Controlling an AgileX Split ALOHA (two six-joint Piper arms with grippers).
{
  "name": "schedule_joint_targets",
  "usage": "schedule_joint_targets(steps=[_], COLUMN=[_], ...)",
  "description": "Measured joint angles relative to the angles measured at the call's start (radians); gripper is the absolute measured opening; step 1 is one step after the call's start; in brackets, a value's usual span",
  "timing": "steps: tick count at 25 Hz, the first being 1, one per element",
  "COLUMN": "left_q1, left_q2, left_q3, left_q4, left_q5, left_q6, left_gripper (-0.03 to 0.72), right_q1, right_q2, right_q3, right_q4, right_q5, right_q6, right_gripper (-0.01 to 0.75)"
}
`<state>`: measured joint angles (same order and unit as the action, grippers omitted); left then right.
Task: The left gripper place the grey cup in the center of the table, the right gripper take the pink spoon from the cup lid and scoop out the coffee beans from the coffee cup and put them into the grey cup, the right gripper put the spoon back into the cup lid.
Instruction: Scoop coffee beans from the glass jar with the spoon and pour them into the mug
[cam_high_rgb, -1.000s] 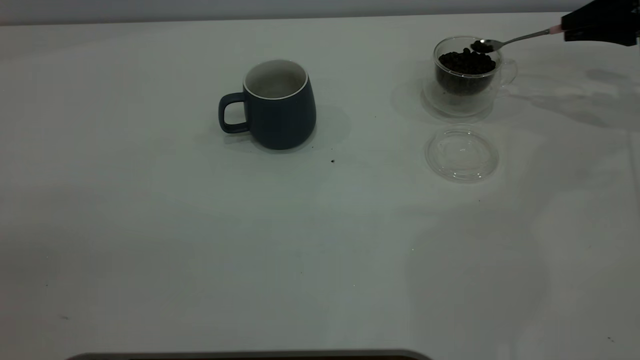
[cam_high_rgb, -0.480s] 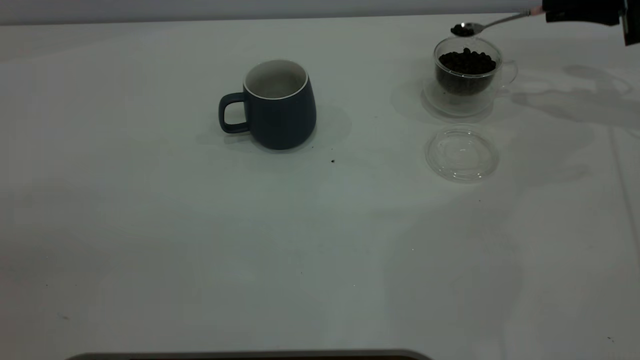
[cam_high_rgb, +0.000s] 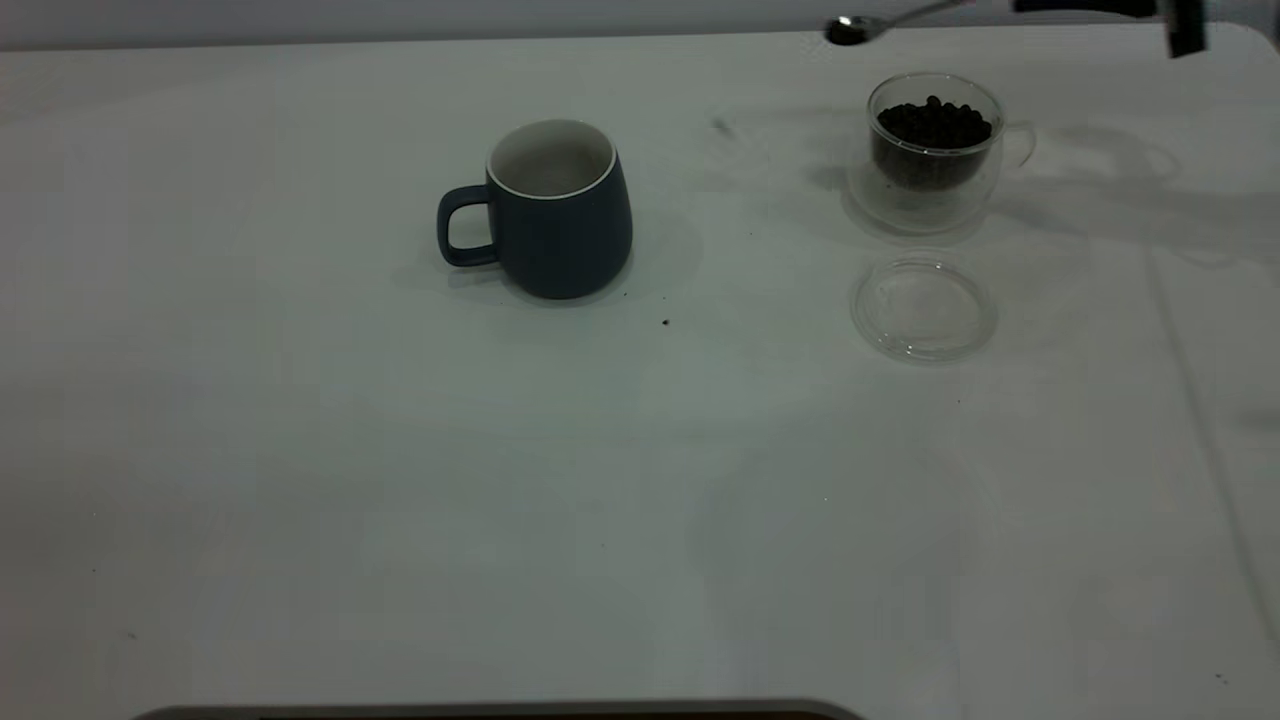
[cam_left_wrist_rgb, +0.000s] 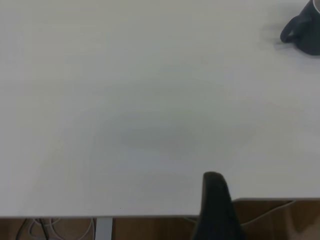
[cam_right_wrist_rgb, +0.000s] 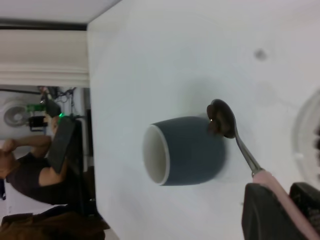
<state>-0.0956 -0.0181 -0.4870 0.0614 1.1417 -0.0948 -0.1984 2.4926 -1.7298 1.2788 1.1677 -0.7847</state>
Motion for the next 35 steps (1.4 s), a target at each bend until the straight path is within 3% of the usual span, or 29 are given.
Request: schedule_joint_targets(steps=[23,28,35], left_q1=[0.000,0.000,0.000], left_q2=[0.000,0.000,0.000], left_q3=[0.000,0.000,0.000], left_q4=[0.000,0.000,0.000], left_q5=[0.000,0.000,0.000], left_q6=[0.000,0.000,0.000], left_gripper=[0.569,0.569,0.569], right_q1=[0.339,0.377,0.391], right_q2=[-0.001,-0.001,-0.001], right_q3=[0.000,0.000,0.000], right_q4=[0.072,0.061,0.059], right_q5=[-0.019,-0.097,-0.192], right_q6=[0.000,-0.042,-0.237], right_gripper=[0.097,0.097,0.097])
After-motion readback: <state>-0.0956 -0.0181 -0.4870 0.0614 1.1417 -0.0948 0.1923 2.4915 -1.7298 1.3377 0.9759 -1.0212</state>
